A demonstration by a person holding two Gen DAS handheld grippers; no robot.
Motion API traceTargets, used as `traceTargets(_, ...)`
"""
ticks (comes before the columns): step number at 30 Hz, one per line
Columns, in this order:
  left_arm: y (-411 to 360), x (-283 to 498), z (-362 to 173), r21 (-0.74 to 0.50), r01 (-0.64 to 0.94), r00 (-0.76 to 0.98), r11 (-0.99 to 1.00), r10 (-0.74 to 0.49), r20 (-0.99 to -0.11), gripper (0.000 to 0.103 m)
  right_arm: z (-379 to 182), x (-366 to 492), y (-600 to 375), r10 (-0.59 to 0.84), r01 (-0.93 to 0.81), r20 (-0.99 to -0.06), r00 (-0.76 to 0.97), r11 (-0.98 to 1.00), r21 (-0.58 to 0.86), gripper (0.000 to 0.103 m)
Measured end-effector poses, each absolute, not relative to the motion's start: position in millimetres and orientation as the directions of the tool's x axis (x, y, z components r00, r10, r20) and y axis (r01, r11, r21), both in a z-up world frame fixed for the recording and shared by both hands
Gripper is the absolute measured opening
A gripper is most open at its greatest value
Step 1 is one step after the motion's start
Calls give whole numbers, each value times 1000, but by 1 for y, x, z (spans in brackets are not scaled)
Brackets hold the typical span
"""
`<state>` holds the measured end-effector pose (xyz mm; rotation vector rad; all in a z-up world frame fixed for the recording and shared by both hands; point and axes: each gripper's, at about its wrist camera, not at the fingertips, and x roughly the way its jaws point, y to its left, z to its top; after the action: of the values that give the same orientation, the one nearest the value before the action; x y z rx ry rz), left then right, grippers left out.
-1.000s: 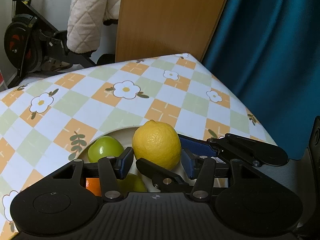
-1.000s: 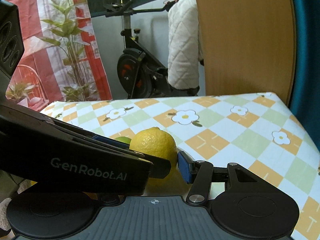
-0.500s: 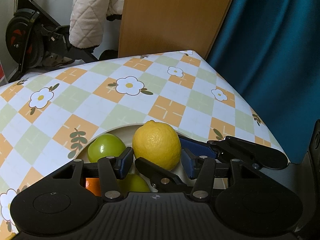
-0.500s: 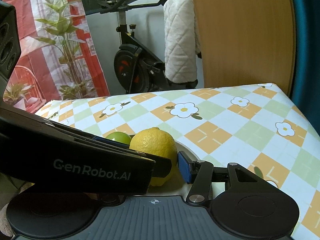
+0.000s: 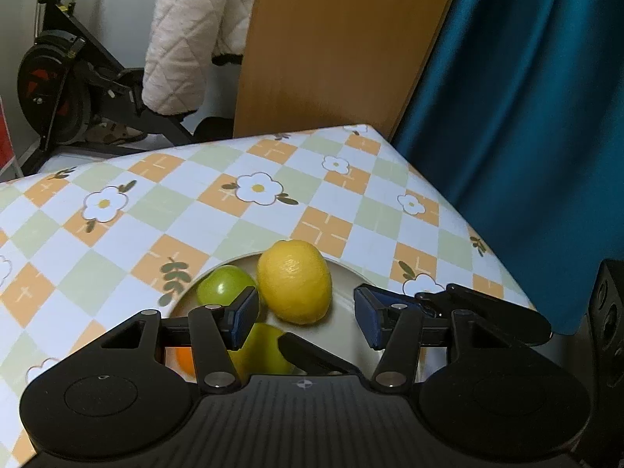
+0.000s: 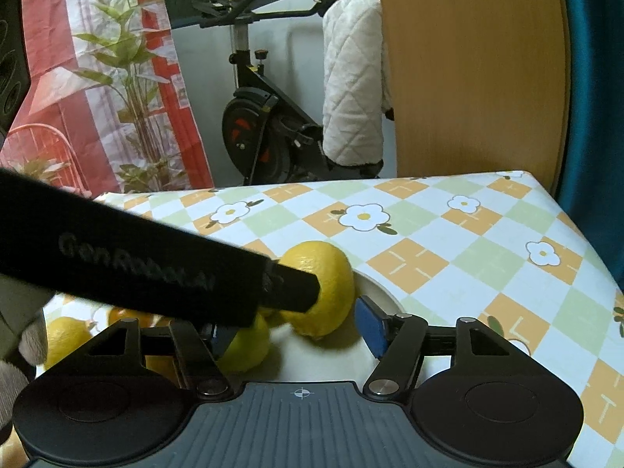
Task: Organize fruits
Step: 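Lower the lemon onto the plate and open the left tool, then move the left tool to the second lemon and close on it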
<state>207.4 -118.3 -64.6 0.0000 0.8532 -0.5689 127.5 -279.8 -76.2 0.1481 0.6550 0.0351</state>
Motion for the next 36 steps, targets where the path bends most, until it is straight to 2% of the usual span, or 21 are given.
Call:
traceTargets(10, -65, 180, -41, -234, 447, 567, 864, -475, -673, 57, -52, 104, -242, 97, -19, -575, 813, 990, 141, 61)
traceTargets(18, -8, 164, -32, -218, 394, 610, 893, -432, -665, 57, -40, 94, -201, 143, -74, -561, 815, 987, 144, 61)
traceTargets(27, 49, 158, -32, -205, 308, 652, 929, -363, -666, 57, -41, 96, -165, 187, -128, -568, 802, 982, 141, 61)
traceTargets(36, 80, 155, -48, -244, 263, 648, 934, -358, -673, 57, -50, 104, -136, 234, -199, -601, 764, 972, 126, 61)
